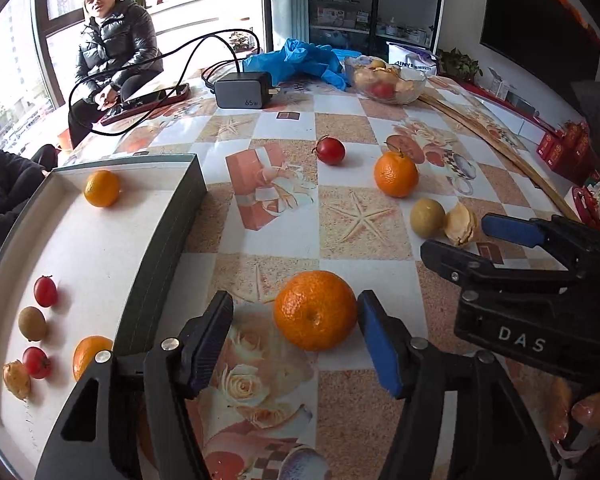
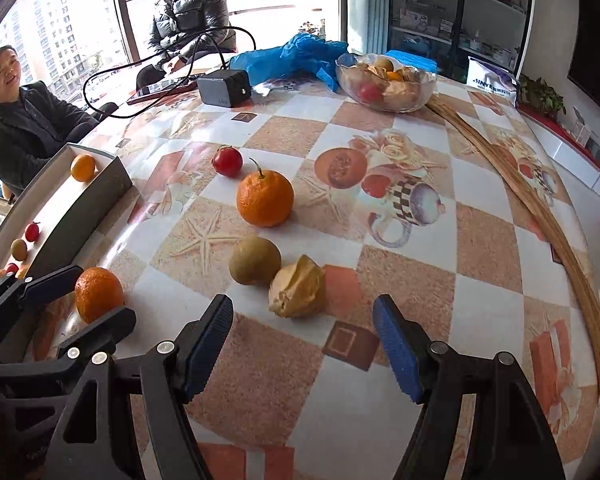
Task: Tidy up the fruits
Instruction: 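Close the left tool on a large orange while the right tool approaches the golden fruit, then close the right tool on the golden walnut-like fruit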
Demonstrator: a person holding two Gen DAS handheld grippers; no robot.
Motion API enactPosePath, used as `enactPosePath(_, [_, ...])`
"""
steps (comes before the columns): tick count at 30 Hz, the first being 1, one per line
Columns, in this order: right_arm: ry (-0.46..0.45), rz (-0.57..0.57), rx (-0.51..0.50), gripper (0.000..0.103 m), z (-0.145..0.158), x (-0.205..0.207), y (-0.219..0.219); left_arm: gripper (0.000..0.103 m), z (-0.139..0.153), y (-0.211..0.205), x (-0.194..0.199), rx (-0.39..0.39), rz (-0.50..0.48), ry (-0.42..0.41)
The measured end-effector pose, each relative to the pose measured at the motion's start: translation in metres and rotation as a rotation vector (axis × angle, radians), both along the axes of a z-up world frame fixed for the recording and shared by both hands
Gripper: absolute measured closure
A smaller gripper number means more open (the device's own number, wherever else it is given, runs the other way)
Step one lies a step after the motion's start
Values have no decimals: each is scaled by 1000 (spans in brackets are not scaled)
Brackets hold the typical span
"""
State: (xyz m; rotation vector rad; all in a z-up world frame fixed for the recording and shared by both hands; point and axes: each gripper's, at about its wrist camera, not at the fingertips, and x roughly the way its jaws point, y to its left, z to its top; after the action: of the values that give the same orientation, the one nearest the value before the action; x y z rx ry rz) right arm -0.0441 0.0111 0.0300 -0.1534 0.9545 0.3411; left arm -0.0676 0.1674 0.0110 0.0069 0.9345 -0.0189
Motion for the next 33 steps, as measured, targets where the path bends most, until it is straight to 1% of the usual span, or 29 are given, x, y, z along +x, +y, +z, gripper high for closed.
enactPosePath(1, [-13, 1, -14, 31, -1, 1, 4, 36, -2, 0, 3, 5, 5, 4])
enactPosePath(2, [-25, 11, -12, 41, 0, 1, 6, 38, -3, 0, 4, 13, 12, -5])
enactPosePath(3, [-28, 19, -5, 59, 1, 0, 7, 51, -3, -1, 3, 16, 11, -17])
enactPosePath(4, [-28, 20, -6, 69, 2, -1, 7, 59, -2, -3, 3, 15, 1, -21])
enactPosePath(5, [-21, 18, 4, 78, 3, -2, 5, 62, -2, -4, 2, 24, -1, -19])
enactPosePath(9, [0, -26, 31, 78, 5, -20, -15, 62, 0, -4, -11, 5, 32, 6])
enactPosePath(12, [14, -90, 61, 78, 6, -45, -37, 62, 0, -5, -35, -23, 57, 2])
enactPosePath(14, [17, -140, 83, 78, 8, -64, -51, 62, 0, -8, -52, -24, 61, -4])
enactPosePath(16, [9, -176, 102, 78, 7, -82, -61, 62, -1, -11, -65, -22, 79, -19])
enactPosePath(20, [-50, -206, 93, 78, 5, -105, -63, 62, -3, -15, -74, -6, 82, -63])
enactPosePath(22, [-60, -208, 92, 78, 6, -108, -62, 62, -3, -13, -73, -17, 83, -66])
enactPosePath(25, [-53, -214, 124, 78, 6, -106, -68, 62, -3, -12, -74, -24, 79, -71])
enactPosePath(29, [-57, -214, 120, 78, 5, -107, -68, 62, -3, -14, -74, -11, 80, -73])
enactPosePath(33, [-55, -221, 136, 78, 4, -107, -71, 62, -4, -15, -74, -11, 80, -74])
